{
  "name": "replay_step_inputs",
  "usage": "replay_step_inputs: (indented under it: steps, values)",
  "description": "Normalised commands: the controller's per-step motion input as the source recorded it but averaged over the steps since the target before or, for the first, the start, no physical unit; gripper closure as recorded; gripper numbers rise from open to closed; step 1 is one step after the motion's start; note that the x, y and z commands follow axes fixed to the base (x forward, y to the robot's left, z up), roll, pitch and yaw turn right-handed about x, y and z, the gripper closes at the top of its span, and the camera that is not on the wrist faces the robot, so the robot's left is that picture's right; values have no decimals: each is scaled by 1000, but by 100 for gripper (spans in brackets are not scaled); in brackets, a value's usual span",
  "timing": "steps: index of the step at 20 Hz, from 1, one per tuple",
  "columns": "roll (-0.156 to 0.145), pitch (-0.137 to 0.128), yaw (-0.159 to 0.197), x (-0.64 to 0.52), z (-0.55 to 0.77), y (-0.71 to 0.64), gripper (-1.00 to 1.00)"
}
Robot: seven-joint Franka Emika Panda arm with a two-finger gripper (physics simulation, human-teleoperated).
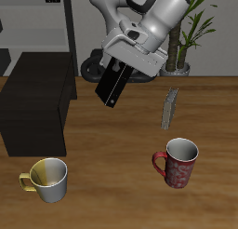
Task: Place the black book in the top region of the shelf
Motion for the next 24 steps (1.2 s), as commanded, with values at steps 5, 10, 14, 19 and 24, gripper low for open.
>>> replay_step_inputs:
  steps: [5,10,14,19,24]
  values:
    - [-71,28,-31,-42,-9,215,100]
    - [-37,-12,-7,-61,17,39,100]
    - [-90,6,-22,-88,0,-65,100]
    - [-43,-2,-23,110,31,26,100]
    - [-59,-7,-33,140,87,-19,100]
